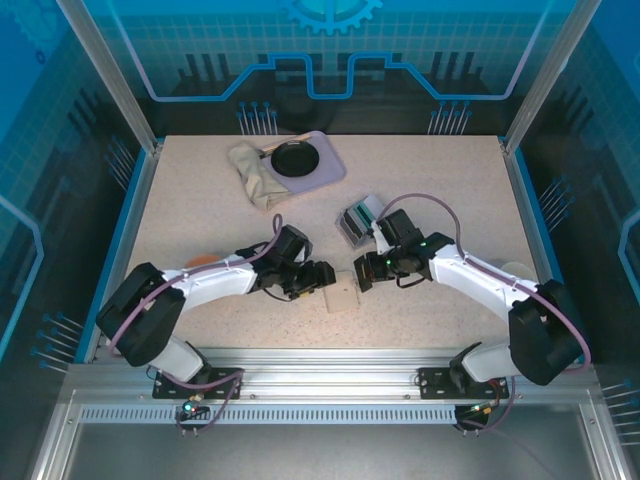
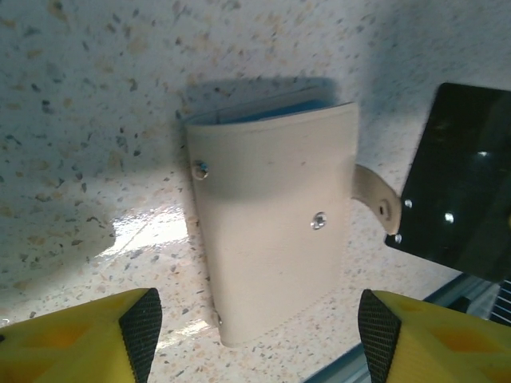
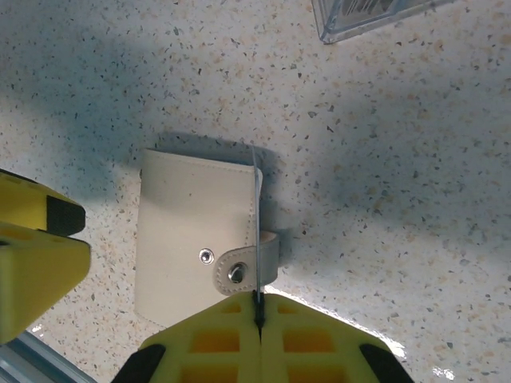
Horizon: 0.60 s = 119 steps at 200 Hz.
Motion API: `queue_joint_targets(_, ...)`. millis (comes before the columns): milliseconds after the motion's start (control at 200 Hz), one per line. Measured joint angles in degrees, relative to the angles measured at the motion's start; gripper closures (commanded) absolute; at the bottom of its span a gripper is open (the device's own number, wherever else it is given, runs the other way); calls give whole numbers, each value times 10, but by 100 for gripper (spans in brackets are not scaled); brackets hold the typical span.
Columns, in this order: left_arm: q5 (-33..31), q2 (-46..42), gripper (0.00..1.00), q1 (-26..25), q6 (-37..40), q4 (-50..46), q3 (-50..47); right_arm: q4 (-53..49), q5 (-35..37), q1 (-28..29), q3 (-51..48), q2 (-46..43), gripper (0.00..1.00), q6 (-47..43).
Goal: Put the credit cards into the card holder
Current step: Open the card holder at the bottom-center of the table.
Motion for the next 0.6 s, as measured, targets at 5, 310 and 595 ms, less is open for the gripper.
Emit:
queue_joint_targets(5, 0, 0, 31, 0, 0, 0, 0, 0, 0, 1, 0, -1, 98, 1)
queue_joint_targets(310, -18, 19, 40, -5, -15, 0, 0, 8, 0, 48, 0, -20, 98, 26)
queue_joint_targets(595, -28, 27, 44, -5, -15, 0, 1, 8, 45, 65, 12, 25, 99, 42)
